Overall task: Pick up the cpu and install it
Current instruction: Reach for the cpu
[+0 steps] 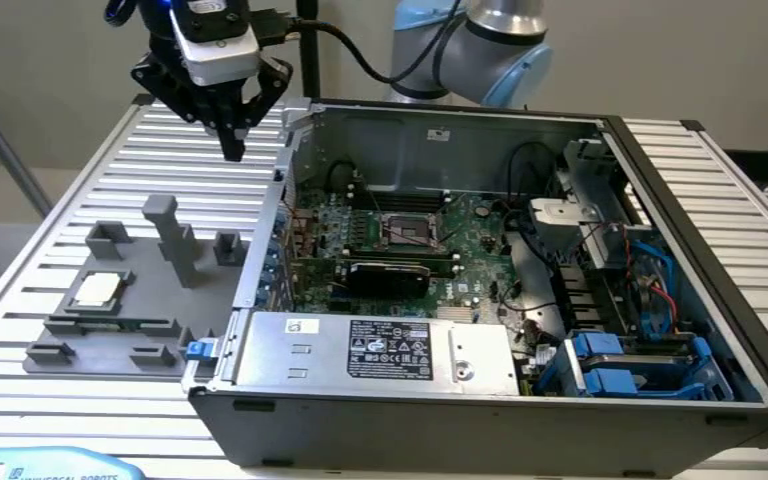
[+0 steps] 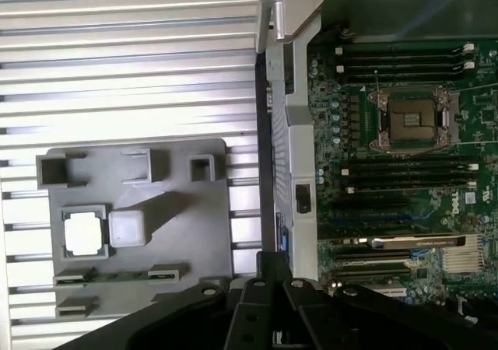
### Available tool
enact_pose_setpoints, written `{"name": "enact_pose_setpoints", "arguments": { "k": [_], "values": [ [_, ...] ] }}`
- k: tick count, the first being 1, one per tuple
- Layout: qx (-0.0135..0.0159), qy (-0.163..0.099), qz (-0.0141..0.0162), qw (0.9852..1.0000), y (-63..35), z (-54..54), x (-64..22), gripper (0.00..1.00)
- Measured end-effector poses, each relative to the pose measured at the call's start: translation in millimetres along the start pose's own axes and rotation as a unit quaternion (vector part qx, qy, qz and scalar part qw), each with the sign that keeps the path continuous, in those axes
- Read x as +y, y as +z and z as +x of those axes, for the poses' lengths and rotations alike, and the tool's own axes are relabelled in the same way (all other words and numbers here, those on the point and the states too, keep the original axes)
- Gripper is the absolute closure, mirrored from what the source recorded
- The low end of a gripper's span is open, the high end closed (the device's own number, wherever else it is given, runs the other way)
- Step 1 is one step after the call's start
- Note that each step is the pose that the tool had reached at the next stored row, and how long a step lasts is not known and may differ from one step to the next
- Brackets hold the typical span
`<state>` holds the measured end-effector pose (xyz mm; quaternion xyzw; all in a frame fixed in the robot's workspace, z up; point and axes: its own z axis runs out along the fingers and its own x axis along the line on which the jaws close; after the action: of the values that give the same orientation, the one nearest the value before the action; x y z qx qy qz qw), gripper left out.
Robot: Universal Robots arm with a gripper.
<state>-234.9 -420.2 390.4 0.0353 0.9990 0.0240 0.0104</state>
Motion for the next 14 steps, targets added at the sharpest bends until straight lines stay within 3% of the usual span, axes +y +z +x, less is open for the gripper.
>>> {"name": "enact_pose_setpoints", "arguments": {
  "k": [14],
  "values": [
    [0.0000,0.000,0.0000,1.0000,3.6,63.5,-4.7,0.89]
  ]
}}
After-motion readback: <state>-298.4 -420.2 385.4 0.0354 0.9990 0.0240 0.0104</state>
